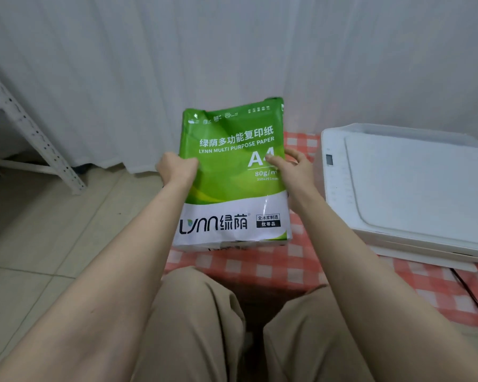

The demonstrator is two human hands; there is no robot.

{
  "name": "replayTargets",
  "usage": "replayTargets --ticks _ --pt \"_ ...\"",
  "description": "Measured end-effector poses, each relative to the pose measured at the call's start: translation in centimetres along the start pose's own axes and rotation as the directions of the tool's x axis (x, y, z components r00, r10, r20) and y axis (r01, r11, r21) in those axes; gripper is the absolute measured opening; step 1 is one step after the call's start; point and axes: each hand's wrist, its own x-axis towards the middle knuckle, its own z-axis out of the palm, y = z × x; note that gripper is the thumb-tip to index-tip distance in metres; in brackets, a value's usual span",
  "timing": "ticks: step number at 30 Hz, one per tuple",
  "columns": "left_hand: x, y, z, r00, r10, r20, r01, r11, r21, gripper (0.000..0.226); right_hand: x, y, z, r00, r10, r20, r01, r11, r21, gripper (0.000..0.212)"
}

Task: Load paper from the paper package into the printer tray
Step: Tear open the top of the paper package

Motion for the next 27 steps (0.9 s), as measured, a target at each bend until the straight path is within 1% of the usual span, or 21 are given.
replayTargets --ticks 1,3,4,6,8,10,15,18,23,25,27 --pt "-0.4 0.4 -0.6 1.0 -0.005 -0.022 0.004 1.0 -0.024 0.024 -0.5 -0.6 -0.3 1.0 -0.019 0.013 0.019 1.0 -0.018 0.061" --pt "-1.2 0.8 -2.0 0.998 -0.019 -0.054 0.015 0.997 -0.074 0.023 -1.7 -1.7 -0.8 0.998 -0.039 0.049 0.041 0.998 -0.049 0.069" --pt "-1.8 1.0 -2.6 0.998 -0.019 -0.062 0.014 0.995 -0.094 0.018 -2.2 -2.2 -1.1 0.996 -0.048 0.074 0.053 0.996 -0.066 0.069" --pt "-2.9 1.3 -3.5 0.997 -0.014 -0.072 0.003 0.989 -0.145 0.016 -3.2 -3.1 -1.6 0.991 -0.088 0.105 0.102 0.986 -0.13 0.057" --pt "-4.1 1.3 -4.2 0.997 0.003 -0.077 -0.017 0.983 -0.184 0.029 -4.2 -3.7 -2.1 0.988 -0.113 0.107 0.132 0.973 -0.192 0.051" --pt "-5.3 1.1 -4.7 0.996 0.035 -0.087 -0.05 0.983 -0.176 0.037 -5.3 -3.9 -2.6 0.984 -0.131 0.12 0.154 0.966 -0.208 0.051" --pt "-7.4 -0.2 -5.3 0.994 0.054 -0.097 -0.073 0.975 -0.208 0.053 -6.5 -2.8 -4.3 0.975 -0.183 0.129 0.209 0.95 -0.233 0.067" --pt "-8.5 -1.1 -5.3 0.992 0.097 -0.08 -0.113 0.97 -0.217 0.043 -7.4 -2.5 -5.2 0.971 -0.174 0.164 0.21 0.948 -0.238 0.064" --pt "-9.7 -1.7 -5.3 0.985 0.172 -0.026 -0.174 0.961 -0.214 0.035 -7.9 -1.4 -6.6 0.98 -0.147 0.132 0.175 0.957 -0.232 0.056" --pt "-9.9 -1.5 -5.5 0.98 0.2 -0.019 -0.2 0.964 -0.175 0.035 -8.1 -1.6 -6.9 0.979 -0.156 0.129 0.183 0.955 -0.235 0.052" --pt "-9.8 -1.3 -5.8 0.975 0.223 -0.013 -0.223 0.969 -0.104 0.038 -8.5 -2.4 -6.9 0.972 -0.186 0.144 0.212 0.959 -0.191 0.045"
